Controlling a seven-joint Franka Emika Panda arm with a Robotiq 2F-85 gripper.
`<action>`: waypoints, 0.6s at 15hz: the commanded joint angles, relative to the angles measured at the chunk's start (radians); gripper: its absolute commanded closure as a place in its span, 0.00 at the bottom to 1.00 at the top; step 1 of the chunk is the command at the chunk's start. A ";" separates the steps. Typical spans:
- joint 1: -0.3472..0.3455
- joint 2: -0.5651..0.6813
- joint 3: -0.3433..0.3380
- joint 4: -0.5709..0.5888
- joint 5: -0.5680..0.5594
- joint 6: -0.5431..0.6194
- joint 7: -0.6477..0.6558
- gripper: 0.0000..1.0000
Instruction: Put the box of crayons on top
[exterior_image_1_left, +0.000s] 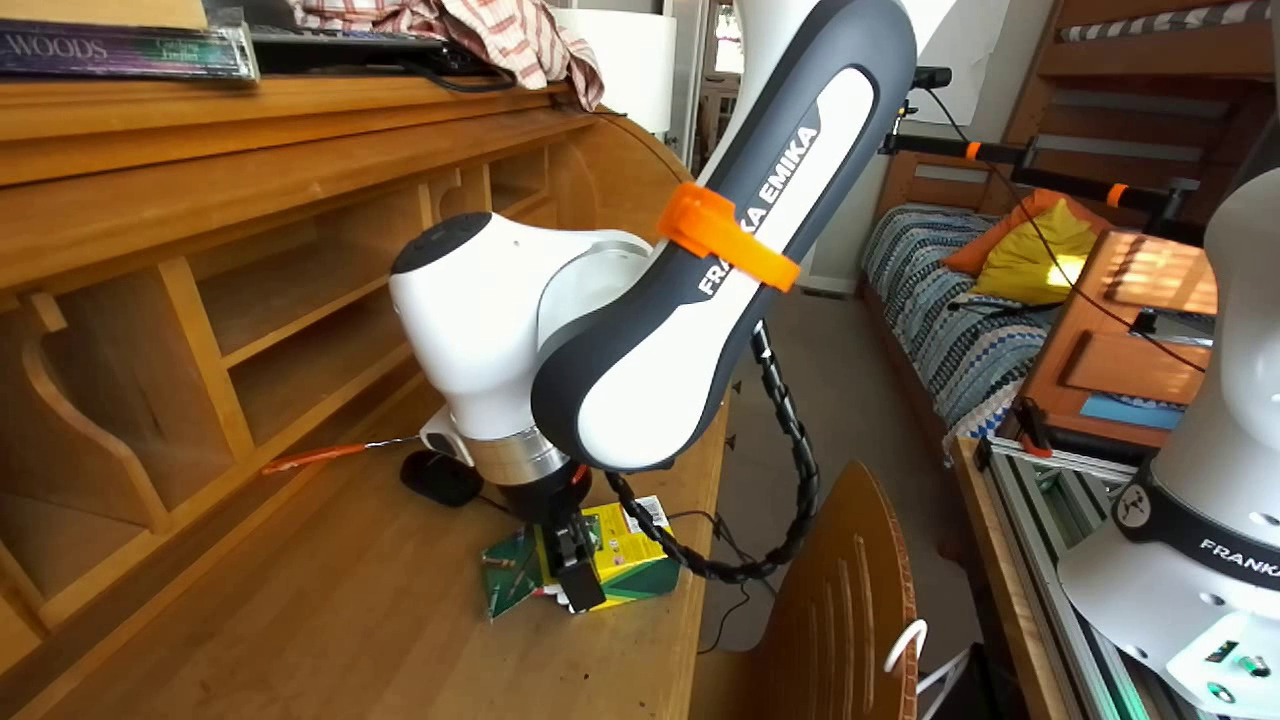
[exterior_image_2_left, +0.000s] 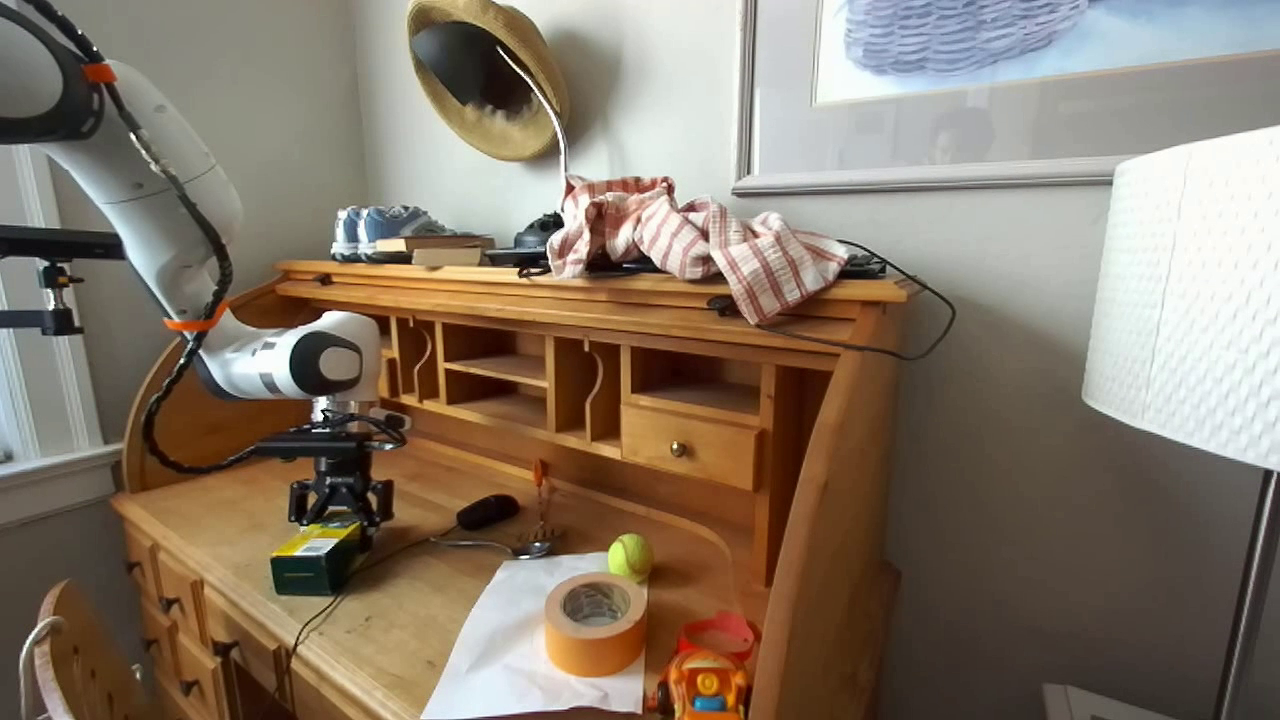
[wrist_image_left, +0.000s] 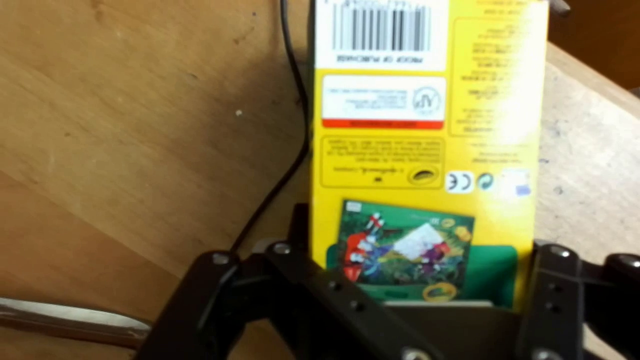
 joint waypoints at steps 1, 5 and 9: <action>0.020 -0.065 -0.003 -0.061 -0.015 0.029 0.021 0.45; 0.057 -0.181 -0.016 -0.163 -0.077 0.152 0.079 0.45; 0.075 -0.331 -0.043 -0.321 -0.163 0.380 0.190 0.45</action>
